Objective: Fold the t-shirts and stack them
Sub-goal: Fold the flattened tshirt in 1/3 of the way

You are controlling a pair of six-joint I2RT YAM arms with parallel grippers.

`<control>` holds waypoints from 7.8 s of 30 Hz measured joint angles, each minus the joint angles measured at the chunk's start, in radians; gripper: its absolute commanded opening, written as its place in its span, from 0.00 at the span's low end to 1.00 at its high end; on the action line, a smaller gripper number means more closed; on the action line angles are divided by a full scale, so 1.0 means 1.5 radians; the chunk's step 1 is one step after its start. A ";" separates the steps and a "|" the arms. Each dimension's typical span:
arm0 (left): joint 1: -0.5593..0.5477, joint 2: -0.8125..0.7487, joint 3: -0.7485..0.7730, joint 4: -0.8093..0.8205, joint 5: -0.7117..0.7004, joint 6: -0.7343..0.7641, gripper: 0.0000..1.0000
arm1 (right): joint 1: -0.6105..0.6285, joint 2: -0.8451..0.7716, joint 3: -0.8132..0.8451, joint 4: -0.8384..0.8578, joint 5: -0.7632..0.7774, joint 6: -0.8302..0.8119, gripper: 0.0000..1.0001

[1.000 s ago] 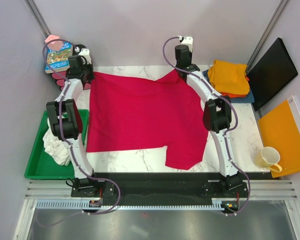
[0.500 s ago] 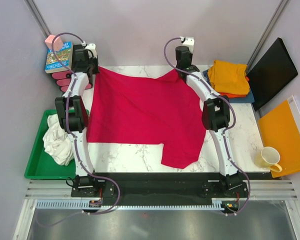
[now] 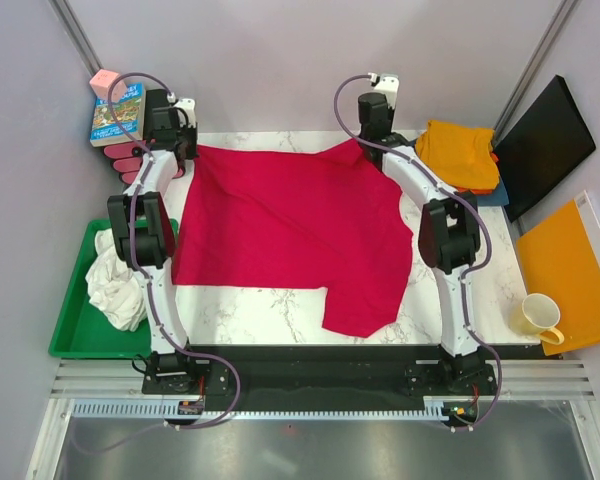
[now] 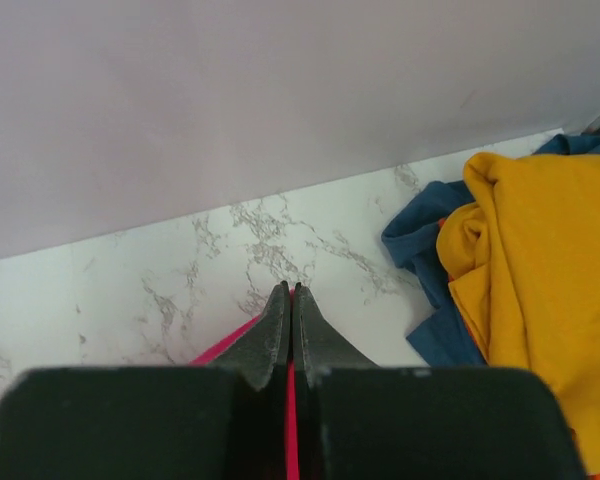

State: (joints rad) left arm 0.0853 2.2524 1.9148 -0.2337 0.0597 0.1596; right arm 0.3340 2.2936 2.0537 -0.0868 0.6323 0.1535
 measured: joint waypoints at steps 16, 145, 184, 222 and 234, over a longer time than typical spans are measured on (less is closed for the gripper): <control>0.002 -0.032 -0.074 0.003 -0.032 0.039 0.02 | 0.004 -0.150 -0.174 0.050 0.032 0.010 0.00; -0.073 -0.073 -0.207 -0.123 0.057 0.036 0.68 | 0.148 -0.157 -0.449 -0.105 -0.131 0.098 0.19; -0.075 -0.073 -0.212 -0.123 0.055 0.036 0.67 | 0.113 -0.148 -0.372 -0.121 -0.047 0.084 0.23; -0.085 -0.078 -0.238 -0.108 0.055 0.028 0.67 | 0.137 -0.175 -0.452 -0.130 -0.049 0.083 0.40; -0.085 -0.082 -0.245 -0.102 0.054 0.028 0.67 | 0.136 -0.151 -0.404 -0.132 -0.020 0.078 0.00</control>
State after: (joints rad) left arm -0.0429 2.1300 1.5471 -0.3870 0.1413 0.2020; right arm 0.5381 2.0666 1.4475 -0.2848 0.6029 0.2710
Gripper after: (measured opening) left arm 0.670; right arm 0.011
